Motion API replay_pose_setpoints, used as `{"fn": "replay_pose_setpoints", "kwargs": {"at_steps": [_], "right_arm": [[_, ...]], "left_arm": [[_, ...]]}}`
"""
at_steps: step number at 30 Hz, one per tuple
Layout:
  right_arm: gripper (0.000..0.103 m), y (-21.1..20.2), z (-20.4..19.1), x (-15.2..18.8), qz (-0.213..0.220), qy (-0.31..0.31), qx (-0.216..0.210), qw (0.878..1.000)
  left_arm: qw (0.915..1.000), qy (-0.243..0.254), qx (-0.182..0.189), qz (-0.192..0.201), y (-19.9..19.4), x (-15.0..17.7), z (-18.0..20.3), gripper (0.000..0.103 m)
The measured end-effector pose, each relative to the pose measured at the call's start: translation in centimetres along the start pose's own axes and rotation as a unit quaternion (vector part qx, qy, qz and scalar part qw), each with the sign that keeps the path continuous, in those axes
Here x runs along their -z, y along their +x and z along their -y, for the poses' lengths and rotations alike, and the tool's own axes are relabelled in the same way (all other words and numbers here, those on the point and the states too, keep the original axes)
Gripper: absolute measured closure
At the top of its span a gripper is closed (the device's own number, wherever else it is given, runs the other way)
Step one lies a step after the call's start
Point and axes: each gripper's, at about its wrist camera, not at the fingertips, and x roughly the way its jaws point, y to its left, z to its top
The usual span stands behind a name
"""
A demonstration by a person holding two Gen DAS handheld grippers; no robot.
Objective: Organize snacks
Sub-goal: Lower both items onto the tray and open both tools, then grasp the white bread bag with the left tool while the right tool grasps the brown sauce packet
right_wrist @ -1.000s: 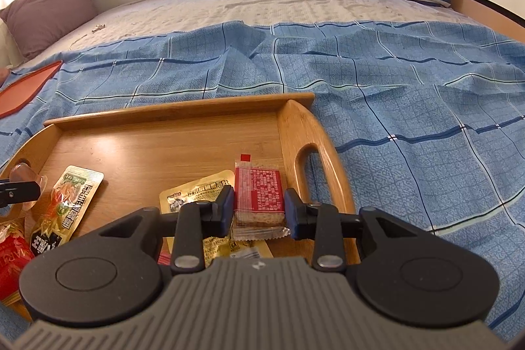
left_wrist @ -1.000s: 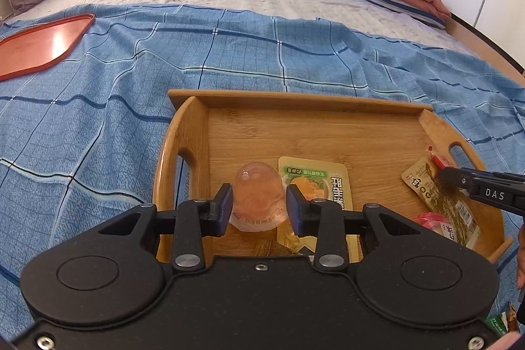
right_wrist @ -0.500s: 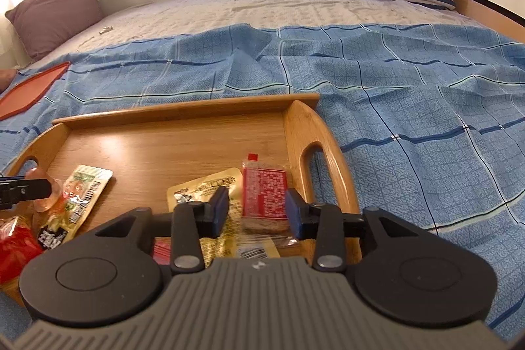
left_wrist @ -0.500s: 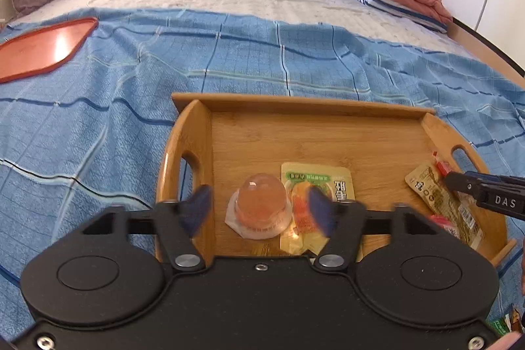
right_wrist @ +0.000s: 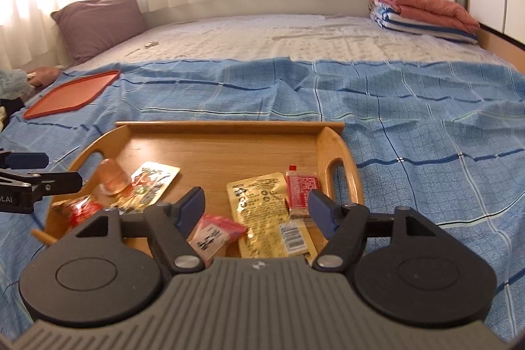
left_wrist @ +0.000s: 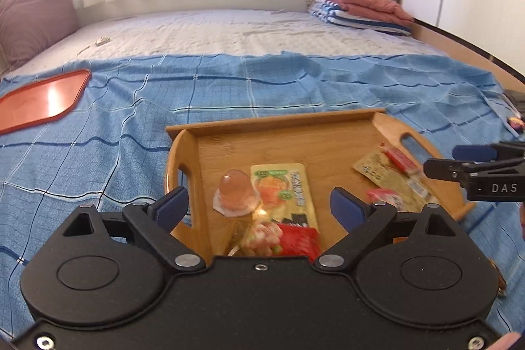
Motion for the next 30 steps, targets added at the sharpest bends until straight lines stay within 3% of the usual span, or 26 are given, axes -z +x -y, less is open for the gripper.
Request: {"fn": "replay_pose_setpoints", "kwargs": {"at_steps": [6,13,21,25,30], "right_arm": [[0.017,-4.3,-1.0,2.1,0.026,-0.034,-0.004,0.999],[0.016,-7.8,-0.6,6.7,0.024,-0.044,0.009,0.999],[0.014,-9.3,0.7,11.1,0.013,-0.017,0.038,0.999],[0.014,-9.1,1.0,12.8,0.008,0.003,0.043,0.999],[0.013,-8.7,1.3,14.3,0.005,0.033,0.05,0.998]], "left_arm": [[0.9989,0.019,0.028,0.032,-4.6,2.8,2.0,0.002],[0.9981,0.022,0.046,0.035,-7.7,7.2,4.1,0.001],[0.9993,-0.008,0.021,0.028,-9.4,11.7,5.5,0.001],[0.9986,-0.032,-0.017,0.038,-9.8,13.2,6.3,0.001],[0.9974,-0.07,-0.009,0.017,-9.2,14.2,7.0,0.001]]}}
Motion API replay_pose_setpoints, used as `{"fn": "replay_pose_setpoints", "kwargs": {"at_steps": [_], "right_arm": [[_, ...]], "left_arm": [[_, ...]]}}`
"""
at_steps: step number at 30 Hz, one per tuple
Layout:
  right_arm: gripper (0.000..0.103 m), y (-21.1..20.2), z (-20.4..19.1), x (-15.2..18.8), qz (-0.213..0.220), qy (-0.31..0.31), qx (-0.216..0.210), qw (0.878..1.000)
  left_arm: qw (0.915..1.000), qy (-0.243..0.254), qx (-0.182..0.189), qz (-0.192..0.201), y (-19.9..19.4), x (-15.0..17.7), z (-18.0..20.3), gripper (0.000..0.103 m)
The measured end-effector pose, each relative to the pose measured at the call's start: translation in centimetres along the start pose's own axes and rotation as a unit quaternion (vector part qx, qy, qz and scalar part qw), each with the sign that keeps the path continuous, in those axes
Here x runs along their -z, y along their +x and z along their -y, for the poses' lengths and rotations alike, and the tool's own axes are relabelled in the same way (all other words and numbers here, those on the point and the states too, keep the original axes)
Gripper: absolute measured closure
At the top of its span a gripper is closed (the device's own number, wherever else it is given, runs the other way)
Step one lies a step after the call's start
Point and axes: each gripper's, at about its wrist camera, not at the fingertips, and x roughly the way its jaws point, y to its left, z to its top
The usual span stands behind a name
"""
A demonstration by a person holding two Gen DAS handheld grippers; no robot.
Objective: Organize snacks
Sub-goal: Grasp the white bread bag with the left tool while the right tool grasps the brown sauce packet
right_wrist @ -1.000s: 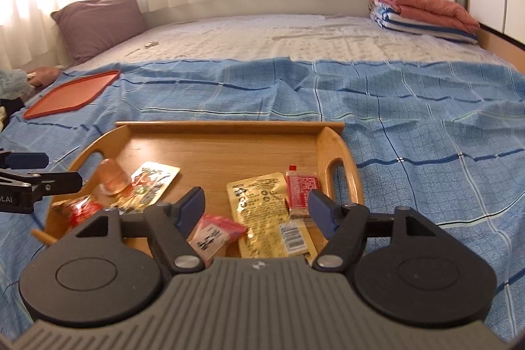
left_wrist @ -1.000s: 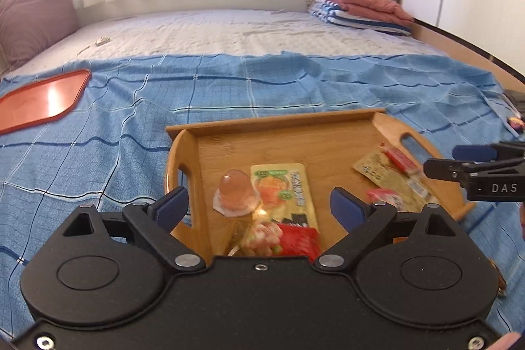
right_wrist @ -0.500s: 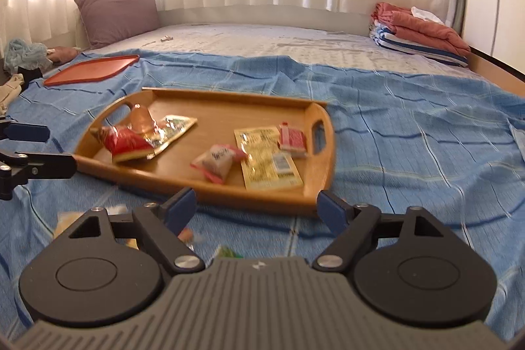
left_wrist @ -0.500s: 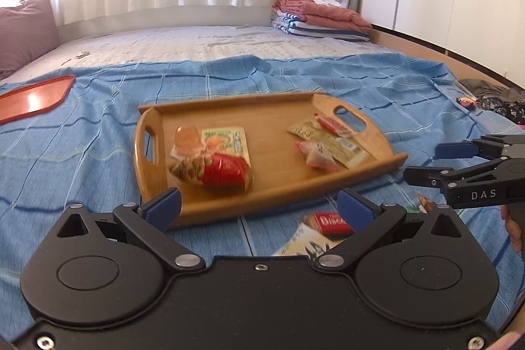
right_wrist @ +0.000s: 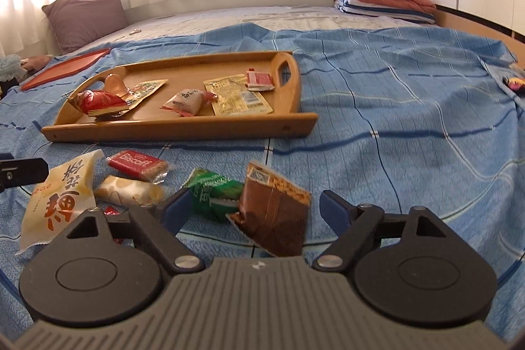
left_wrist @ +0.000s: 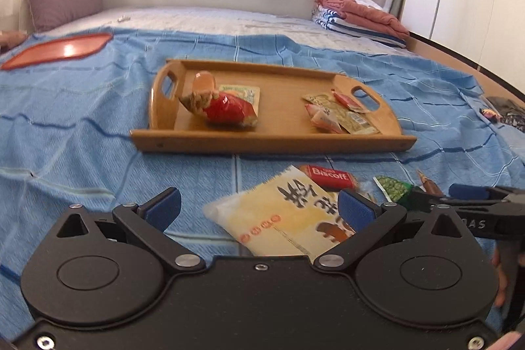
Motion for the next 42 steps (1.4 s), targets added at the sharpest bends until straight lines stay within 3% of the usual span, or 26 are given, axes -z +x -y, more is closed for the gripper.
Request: {"fn": "replay_pose_setpoints", "kwargs": {"at_steps": [7,14,27,35,42], "right_arm": [[0.01,0.4,0.2,1.2,0.001,0.011,0.006,1.0],[0.002,0.8,-1.0,1.8,-0.001,-0.027,0.013,1.0],[0.0,0.9,-1.0,2.2,0.005,-0.026,0.007,1.0],[0.0,0.8,-1.1,2.3,0.009,-0.029,0.01,0.999],[0.0,0.7,-1.1,2.3,0.011,-0.027,0.009,1.0]], "left_arm": [[0.9991,-0.033,0.001,-0.025,1.1,1.0,1.4,0.001],[0.9982,-0.046,-0.011,-0.038,2.4,1.8,2.4,0.001],[0.9983,-0.035,-0.03,-0.034,3.4,1.8,2.9,0.001],[0.9991,-0.031,-0.02,-0.023,2.8,2.1,2.8,0.028],[0.999,-0.032,-0.016,-0.025,2.4,2.0,2.6,0.033]]}}
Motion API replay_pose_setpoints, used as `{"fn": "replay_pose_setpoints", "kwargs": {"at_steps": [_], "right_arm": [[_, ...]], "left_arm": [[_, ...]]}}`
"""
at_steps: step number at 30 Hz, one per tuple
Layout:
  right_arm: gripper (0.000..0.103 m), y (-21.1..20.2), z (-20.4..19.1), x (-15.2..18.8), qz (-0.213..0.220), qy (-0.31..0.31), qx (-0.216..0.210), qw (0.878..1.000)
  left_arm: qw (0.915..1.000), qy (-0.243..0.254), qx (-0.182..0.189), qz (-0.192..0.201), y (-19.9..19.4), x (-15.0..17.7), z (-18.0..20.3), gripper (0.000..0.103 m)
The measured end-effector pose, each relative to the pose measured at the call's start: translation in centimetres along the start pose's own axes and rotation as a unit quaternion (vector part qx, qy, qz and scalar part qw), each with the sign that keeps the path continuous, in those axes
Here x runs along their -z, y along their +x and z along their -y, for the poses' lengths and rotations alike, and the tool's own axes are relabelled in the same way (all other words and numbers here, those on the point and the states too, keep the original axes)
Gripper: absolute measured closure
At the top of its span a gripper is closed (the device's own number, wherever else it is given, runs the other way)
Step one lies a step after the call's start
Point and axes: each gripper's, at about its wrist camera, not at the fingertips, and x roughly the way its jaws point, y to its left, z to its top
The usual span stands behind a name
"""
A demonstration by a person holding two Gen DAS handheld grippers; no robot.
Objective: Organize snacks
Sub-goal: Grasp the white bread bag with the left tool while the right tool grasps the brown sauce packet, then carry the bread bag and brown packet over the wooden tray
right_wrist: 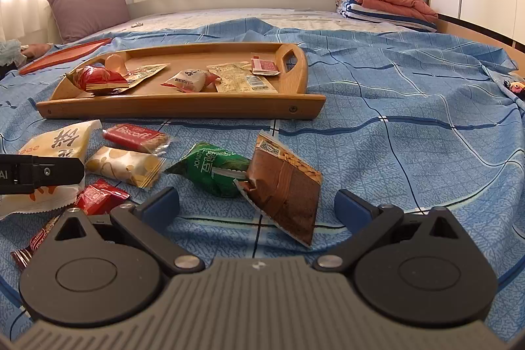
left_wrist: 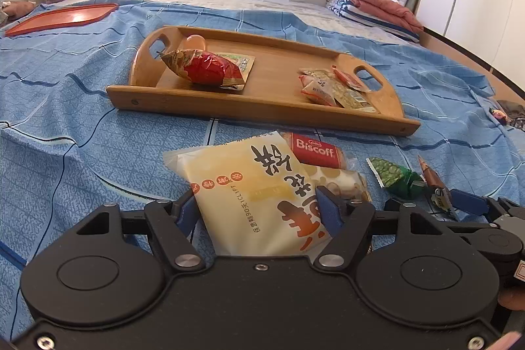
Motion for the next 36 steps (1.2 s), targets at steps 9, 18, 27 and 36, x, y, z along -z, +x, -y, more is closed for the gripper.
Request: {"fn": "replay_pose_setpoints", "kwargs": {"at_steps": [9,18,27,36], "right_arm": [[0.001,0.0,0.3,0.0,-0.002,0.007,-0.006,1.0],[0.024,-1.6,3.6,-1.0,-0.002,0.118,-0.019,0.993],[0.032,-1.2,4.5,-1.1,-0.021,0.145,-0.031,0.989],[0.05,-1.0,4.5,-2.2,-0.008,0.167,-0.021,0.986]], "left_arm": [[0.9999,0.011,-0.006,0.0,-1.3,-0.1,-0.9,0.033],[0.9991,0.022,-0.02,0.029,-2.7,-1.7,-1.9,0.033],[0.9988,0.031,-0.014,0.034,-2.7,-1.9,-1.8,0.033],[0.9989,0.006,0.01,0.045,-3.7,-3.1,-2.7,0.033]]}}
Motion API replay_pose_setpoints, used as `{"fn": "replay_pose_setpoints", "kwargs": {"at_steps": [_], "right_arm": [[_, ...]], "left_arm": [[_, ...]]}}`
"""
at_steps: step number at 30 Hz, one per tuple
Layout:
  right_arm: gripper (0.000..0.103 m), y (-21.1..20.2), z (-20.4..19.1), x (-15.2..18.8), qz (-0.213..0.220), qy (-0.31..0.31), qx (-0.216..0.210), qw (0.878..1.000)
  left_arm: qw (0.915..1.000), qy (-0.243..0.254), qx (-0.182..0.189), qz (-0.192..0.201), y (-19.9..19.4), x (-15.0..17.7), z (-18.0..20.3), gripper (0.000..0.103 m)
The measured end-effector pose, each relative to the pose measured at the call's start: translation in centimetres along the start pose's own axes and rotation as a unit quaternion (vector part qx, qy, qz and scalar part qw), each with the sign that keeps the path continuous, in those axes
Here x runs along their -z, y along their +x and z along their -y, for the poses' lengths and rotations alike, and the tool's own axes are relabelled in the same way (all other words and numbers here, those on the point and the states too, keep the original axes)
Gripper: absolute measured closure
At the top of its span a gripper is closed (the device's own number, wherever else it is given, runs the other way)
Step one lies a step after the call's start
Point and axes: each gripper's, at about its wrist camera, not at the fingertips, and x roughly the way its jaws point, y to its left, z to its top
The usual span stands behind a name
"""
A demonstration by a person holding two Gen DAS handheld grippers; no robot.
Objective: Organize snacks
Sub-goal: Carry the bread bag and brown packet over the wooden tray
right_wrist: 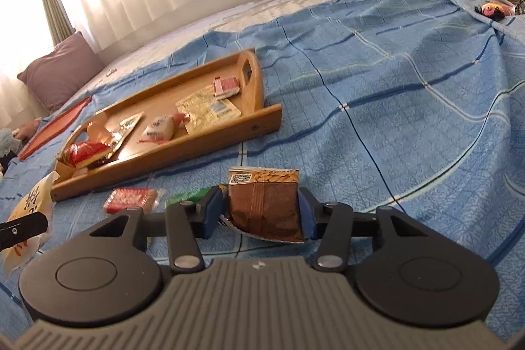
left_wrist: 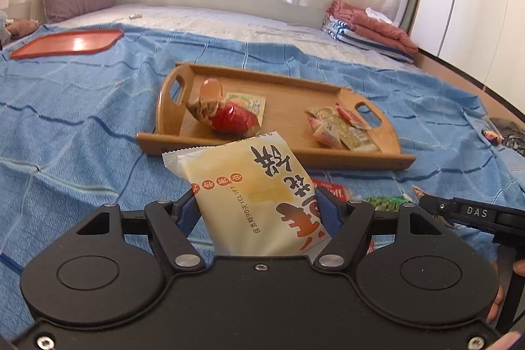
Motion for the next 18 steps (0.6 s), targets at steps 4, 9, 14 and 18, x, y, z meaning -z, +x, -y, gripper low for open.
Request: {"fn": "replay_pose_setpoints", "kwargs": {"at_steps": [4,9,14,18], "right_arm": [[0.05,-1.2,-0.7,-0.8,0.026,-0.02,0.009,0.999],[0.05,-1.6,-1.2,-3.2,0.042,-0.028,0.002,0.999],[0.05,-1.0,-2.3,-6.9,0.062,-0.042,-0.006,0.997],[0.05,-0.1,-3.8,-10.2,0.074,-0.061,-0.014,0.995]], "left_arm": [[0.9998,0.004,0.008,0.016,-0.3,-1.6,-0.2,0.033],[0.9993,0.015,0.013,0.033,-0.1,-4.9,-0.8,0.033],[0.9971,0.042,0.01,0.062,0.7,-9.1,-1.6,0.033],[0.9967,0.036,0.024,0.069,2.4,-13.2,-2.7,0.033]]}}
